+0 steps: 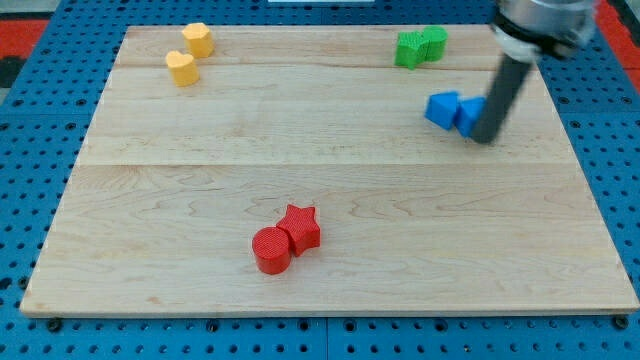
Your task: Push the blue cube closer to the blue triangle
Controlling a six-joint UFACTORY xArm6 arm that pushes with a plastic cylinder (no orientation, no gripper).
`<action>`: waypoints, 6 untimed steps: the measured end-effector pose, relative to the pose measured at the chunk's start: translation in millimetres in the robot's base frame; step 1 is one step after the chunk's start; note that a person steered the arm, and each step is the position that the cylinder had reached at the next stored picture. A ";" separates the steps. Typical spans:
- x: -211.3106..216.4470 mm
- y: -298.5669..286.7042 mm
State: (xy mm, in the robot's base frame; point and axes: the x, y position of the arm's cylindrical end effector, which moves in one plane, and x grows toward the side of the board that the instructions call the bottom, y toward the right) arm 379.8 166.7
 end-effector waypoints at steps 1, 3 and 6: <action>-15.8 -26.0; -25.2 73.6; -70.1 14.9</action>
